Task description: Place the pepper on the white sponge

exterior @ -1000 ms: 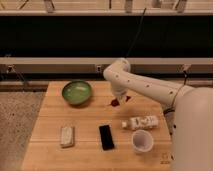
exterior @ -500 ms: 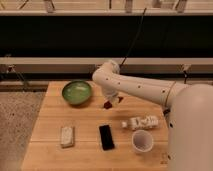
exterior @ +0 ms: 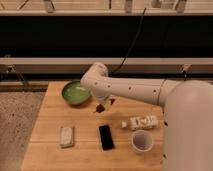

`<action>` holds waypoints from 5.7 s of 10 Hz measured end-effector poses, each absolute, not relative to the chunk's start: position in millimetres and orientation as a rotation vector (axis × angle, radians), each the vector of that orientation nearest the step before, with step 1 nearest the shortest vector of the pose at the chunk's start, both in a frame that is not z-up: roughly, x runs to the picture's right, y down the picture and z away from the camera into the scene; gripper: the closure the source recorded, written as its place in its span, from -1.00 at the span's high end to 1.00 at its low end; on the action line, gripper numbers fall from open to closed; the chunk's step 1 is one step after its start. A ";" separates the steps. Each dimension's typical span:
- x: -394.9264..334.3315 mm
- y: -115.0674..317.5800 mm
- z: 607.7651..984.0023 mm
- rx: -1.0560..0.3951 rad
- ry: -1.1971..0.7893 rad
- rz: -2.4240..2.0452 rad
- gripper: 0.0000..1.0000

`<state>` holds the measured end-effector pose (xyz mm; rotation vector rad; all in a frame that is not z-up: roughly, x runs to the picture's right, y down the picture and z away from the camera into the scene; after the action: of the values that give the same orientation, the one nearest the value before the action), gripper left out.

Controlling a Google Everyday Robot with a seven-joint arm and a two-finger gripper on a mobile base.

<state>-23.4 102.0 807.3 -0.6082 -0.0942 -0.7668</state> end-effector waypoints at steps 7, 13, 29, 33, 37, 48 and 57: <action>-100.5 136.0 776.3 -0.613 -0.121 -0.964 -1.00; -155.5 168.7 758.8 -0.622 -0.172 -1.150 -1.00; -171.4 211.4 752.4 -0.671 -0.253 -1.216 -0.99; -172.7 214.5 754.2 -0.679 -0.266 -1.218 -0.88; -174.7 216.5 755.9 -0.685 -0.278 -1.222 -0.88; -174.0 220.0 759.7 -0.694 -0.299 -1.225 -0.74; -171.5 221.7 763.0 -0.698 -0.308 -1.222 -0.20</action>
<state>-171.5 221.7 763.0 -0.6981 -0.3080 -1.2220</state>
